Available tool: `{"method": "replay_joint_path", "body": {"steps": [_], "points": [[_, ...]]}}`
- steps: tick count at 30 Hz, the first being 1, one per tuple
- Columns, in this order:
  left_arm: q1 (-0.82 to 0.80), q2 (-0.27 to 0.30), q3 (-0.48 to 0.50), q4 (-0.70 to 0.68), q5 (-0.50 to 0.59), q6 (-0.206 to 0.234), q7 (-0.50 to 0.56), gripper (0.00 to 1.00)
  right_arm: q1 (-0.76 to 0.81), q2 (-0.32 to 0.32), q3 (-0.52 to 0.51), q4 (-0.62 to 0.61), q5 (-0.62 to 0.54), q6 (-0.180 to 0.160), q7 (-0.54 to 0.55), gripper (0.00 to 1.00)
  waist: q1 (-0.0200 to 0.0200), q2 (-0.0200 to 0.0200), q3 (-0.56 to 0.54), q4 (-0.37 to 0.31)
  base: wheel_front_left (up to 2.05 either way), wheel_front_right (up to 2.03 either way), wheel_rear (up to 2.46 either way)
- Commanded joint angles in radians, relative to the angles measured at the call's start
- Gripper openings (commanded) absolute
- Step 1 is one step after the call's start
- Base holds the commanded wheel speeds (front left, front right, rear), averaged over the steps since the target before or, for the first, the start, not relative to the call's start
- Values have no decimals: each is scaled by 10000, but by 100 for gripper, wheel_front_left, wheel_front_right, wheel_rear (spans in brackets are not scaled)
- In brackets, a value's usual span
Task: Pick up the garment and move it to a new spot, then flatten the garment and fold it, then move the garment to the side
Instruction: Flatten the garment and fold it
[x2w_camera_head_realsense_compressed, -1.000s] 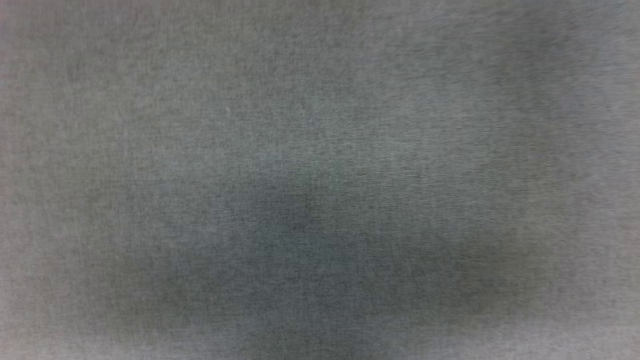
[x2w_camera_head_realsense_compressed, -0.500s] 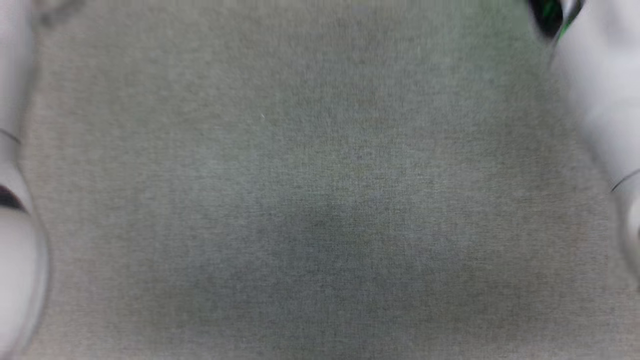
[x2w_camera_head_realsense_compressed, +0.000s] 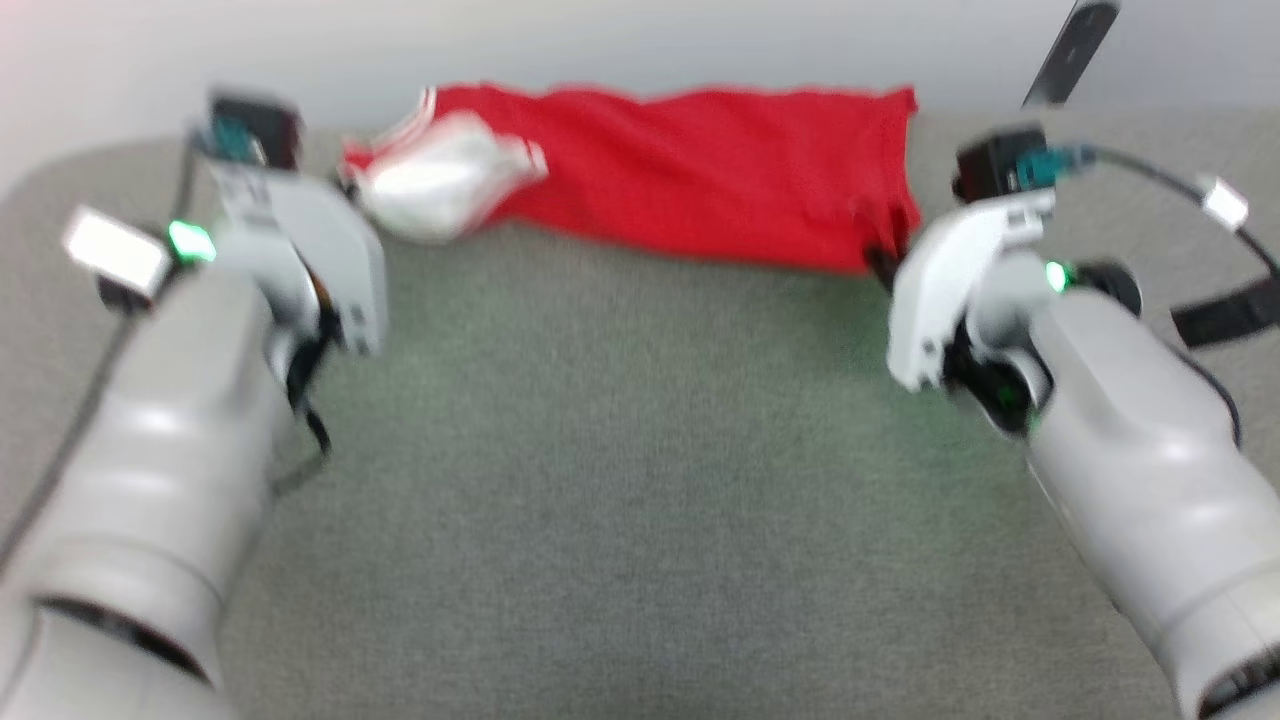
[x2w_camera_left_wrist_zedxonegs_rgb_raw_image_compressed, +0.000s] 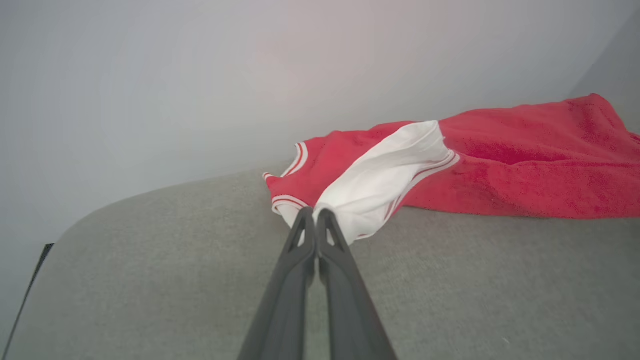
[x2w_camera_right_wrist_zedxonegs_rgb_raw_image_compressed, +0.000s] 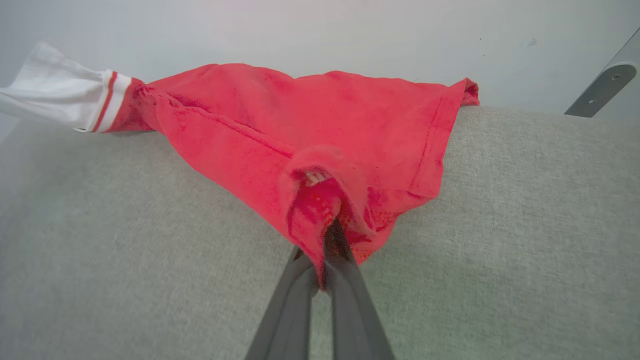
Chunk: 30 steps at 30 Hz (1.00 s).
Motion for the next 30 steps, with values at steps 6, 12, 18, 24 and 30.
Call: {"method": "replay_joint_path", "body": {"steps": [6,12,18,24,30], "points": [[2491,198,-167,-882,-298,-143,-301,0,2311,-1317,542,-1859,1194,-17,1318,0,0,0,-2454,-13,0,0,0],[4700,921,-319,-2858,-451,328,-80,0,4130,-2679,368,-3684,2087,-17,2162,0,0,0,-2788,187,0,0,0],[7456,2410,-410,-7226,-776,2081,1208,0,5866,-3826,-632,-4849,2419,-17,2348,0,0,0,-2757,492,0,0,0],[9867,4034,-266,-12481,-1166,4563,2452,0,7178,-4222,-1775,-5626,2187,-17,2840,0,0,0,-2469,688,0,0,0],[11426,4644,-148,-15461,-1496,6173,2772,0,8901,-4161,-3261,-6938,1485,-17,3936,0,0,0,-2248,778,0,0,0]]}}
